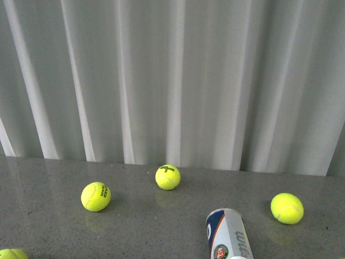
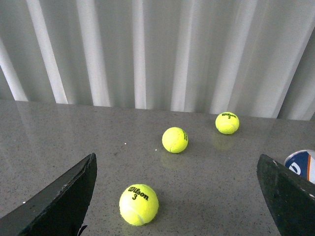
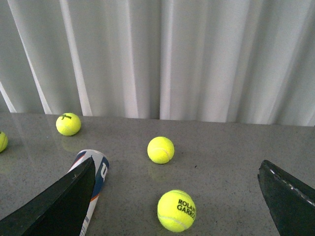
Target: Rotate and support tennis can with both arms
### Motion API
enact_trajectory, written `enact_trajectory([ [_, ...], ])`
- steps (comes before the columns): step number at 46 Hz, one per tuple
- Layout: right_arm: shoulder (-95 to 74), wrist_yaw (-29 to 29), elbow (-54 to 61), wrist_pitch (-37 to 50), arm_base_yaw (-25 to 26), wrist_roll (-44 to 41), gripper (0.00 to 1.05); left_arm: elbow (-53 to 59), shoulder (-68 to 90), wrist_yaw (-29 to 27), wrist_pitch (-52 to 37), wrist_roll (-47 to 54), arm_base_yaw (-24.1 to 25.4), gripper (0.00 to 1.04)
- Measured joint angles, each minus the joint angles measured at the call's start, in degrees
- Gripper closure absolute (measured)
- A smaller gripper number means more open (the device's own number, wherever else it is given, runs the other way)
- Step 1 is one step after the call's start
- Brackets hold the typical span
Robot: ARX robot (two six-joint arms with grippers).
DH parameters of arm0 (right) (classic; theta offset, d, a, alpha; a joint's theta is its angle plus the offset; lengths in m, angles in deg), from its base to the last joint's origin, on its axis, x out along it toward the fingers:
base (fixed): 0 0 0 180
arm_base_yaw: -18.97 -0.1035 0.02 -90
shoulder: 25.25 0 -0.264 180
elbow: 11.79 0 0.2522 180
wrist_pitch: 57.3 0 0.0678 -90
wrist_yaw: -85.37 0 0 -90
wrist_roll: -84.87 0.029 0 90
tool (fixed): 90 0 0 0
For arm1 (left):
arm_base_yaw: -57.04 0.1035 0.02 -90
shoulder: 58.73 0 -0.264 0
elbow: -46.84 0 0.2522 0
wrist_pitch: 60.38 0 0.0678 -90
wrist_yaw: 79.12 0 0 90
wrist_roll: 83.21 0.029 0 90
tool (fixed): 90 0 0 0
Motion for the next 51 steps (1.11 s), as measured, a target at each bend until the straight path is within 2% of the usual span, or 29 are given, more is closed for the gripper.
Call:
enact_trajectory([
  [27, 0.0, 0.0, 0.0, 0.0, 0.0, 0.0, 0.07, 0.0, 0.0, 0.0, 0.0, 0.0, 0.0, 0.07],
  [29, -1.3, 2.0, -0.9, -2.5, 0.3, 0.7, 0.07, 0.0, 0.0, 0.0, 0.0, 0.0, 0.0, 0.07],
  [32, -8.9, 6.4, -5.5, -10.7, 0.7, 3.3, 0.07, 0.0, 0.0, 0.0, 0.0, 0.0, 0.0, 0.07],
  [36, -23.2, 9.6, -11.2, -10.5, -0.6, 6.5, 0.07, 0.0, 0.0, 0.0, 0.0, 0.0, 0.0, 0.07],
  [39, -32.1, 14.3, -15.5, -10.9, -1.2, 9.7, 0.07, 0.0, 0.0, 0.0, 0.0, 0.0, 0.0, 0.07],
  [47, -52.6, 14.4, -24.1, -6.7, -5.4, 13.0, 0.07, 0.0, 0.0, 0.0, 0.0, 0.0, 0.0, 0.07],
  [51, -62.5, 12.0, -29.2, -5.1, -8.3, 14.2, 0.07, 0.0, 0.0, 0.0, 0.0, 0.0, 0.0, 0.07],
])
